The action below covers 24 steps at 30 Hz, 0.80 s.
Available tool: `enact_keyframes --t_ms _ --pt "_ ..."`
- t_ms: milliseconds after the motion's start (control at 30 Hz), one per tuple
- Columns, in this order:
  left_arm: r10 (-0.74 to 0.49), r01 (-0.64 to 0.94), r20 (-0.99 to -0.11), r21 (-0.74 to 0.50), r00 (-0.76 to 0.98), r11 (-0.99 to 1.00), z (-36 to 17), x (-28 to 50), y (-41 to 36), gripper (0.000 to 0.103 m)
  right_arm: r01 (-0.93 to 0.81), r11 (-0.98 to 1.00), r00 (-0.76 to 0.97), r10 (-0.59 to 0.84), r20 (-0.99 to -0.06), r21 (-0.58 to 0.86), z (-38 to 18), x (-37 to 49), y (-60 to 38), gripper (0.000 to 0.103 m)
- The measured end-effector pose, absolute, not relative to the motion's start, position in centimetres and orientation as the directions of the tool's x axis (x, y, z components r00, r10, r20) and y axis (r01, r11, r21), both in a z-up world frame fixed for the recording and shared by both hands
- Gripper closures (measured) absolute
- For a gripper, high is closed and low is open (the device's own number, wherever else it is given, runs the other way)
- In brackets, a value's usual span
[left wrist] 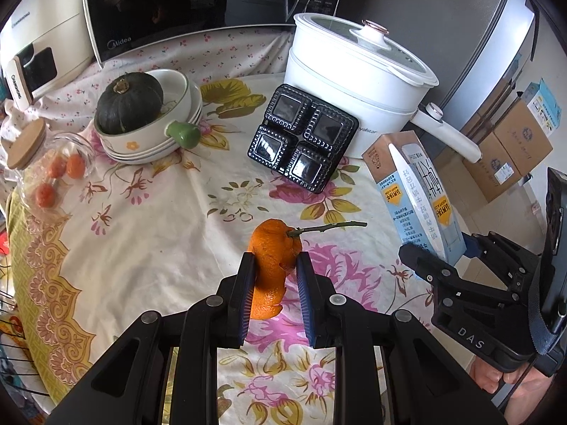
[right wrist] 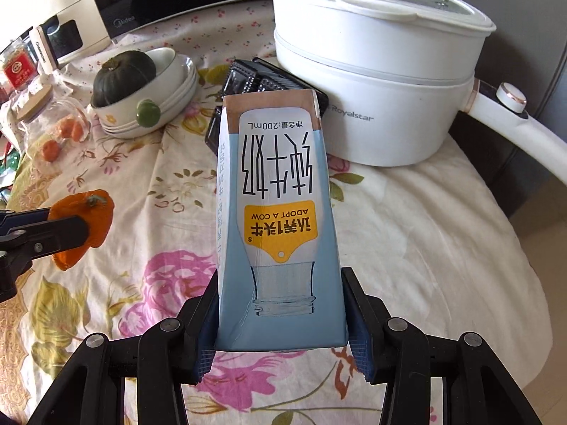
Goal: Collect trash
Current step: 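Carry the orange peel and milk carton over the bin and open both tools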
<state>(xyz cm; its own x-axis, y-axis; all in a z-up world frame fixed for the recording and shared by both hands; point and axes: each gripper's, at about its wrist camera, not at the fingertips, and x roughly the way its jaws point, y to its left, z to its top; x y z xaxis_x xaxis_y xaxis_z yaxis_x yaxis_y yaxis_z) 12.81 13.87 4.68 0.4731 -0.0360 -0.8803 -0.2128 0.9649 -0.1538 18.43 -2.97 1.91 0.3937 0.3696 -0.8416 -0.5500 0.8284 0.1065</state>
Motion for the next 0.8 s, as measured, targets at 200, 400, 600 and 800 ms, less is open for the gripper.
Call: enact_keyframes --t_ms 200,400,600,800 --pt "-0.073 -0.196 -0.868 -0.192 0.491 0.962 5.4 12.6 11.7 0.078 -0.522 0.848 0.453 0.368 -0.812 0.093 3.9 16.9 -4.2 0.049" --pt "-0.103 -0.141 -0.872 -0.192 0.478 0.971 4.9 12.6 7.9 0.078 -0.438 0.887 0.467 0.365 -0.805 0.149 4.4 15.3 -7.4 0.049" --pt "-0.183 -0.062 -0.884 -0.231 0.430 0.971 3.5 12.4 3.1 0.078 -0.340 0.923 0.463 0.329 -0.823 0.178 4.3 13.4 -11.9 0.049" --pt "-0.205 0.037 -0.896 -0.207 0.395 0.978 2.0 12.2 -3.4 0.078 -0.191 0.959 0.458 0.277 -0.845 0.210 3.8 11.8 -17.5 0.049"
